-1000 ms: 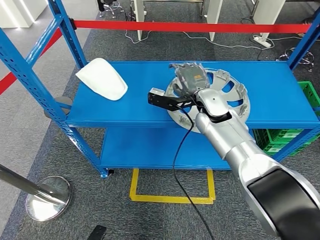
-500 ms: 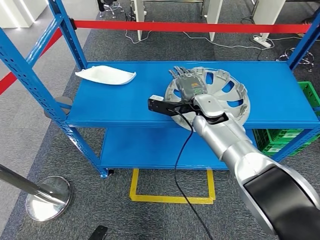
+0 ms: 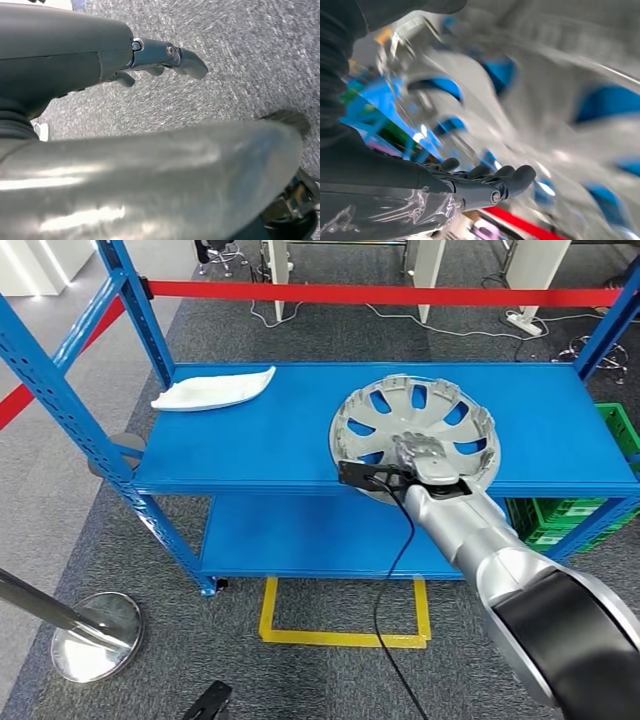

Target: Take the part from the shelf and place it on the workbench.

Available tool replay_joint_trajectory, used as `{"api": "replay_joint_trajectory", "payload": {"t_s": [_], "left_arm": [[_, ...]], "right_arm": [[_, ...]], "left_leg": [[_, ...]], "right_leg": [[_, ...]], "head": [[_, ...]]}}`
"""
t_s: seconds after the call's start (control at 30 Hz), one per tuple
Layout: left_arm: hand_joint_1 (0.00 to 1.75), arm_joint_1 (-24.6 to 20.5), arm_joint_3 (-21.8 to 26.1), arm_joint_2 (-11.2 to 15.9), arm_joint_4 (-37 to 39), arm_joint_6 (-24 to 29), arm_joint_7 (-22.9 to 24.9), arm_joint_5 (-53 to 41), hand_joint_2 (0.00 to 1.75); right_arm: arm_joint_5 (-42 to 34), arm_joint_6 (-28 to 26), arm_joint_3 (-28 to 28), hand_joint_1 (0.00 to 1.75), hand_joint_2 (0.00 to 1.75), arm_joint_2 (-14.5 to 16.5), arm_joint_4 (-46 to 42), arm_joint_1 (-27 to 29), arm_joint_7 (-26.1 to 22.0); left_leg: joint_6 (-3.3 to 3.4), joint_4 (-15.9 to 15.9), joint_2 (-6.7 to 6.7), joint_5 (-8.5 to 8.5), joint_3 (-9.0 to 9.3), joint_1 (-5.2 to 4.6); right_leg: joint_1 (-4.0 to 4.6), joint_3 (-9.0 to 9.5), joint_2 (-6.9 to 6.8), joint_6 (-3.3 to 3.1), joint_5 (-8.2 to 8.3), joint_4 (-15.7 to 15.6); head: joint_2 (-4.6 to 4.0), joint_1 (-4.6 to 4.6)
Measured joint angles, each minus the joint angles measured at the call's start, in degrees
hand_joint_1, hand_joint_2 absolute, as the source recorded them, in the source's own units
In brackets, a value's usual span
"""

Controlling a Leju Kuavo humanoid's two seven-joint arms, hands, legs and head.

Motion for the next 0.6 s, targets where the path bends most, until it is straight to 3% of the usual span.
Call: {"api": "replay_joint_trajectory", "payload": {"t_s": [0.47, 0.5, 0.6], "left_arm": [[0.00, -0.6, -1.7, -0.4, 0.0, -0.4, 0.5, -1.0, 0.00], [0.00, -0.6, -1.7, -0.4, 0.0, -0.4, 0.5, -1.0, 0.00], [0.00, -0.7, -1.7, -0.4, 0.0, -0.4, 0.5, -1.1, 0.00]], "right_arm": [[0.2, 0.4, -1.7, 0.01, 1.75, -1.8, 1.7, 0.7, 4.6], [0.2, 0.4, -1.8, 0.14, 1.75, -1.8, 1.8, 0.7, 4.7], [0.2, 0.4, -1.9, 1.23, 1.75, -1.9, 1.9, 1.0, 4.8]], "left_leg": [[0.01, 0.0, 0.06, 0.02, 0.09, 0.00], [0.03, 0.0, 0.06, 0.03, 0.09, 0.00], [0.05, 0.0, 0.05, 0.06, 0.10, 0.00]], "right_leg": [[-0.02, 0.05, 0.13, 0.06, 0.10, 0.0], [-0.02, 0.05, 0.13, 0.06, 0.11, 0.0], [-0.03, 0.07, 0.12, 0.09, 0.13, 0.0]], "head": [[0.00, -0.02], [0.00, -0.02], [0.00, -0.01]]}}
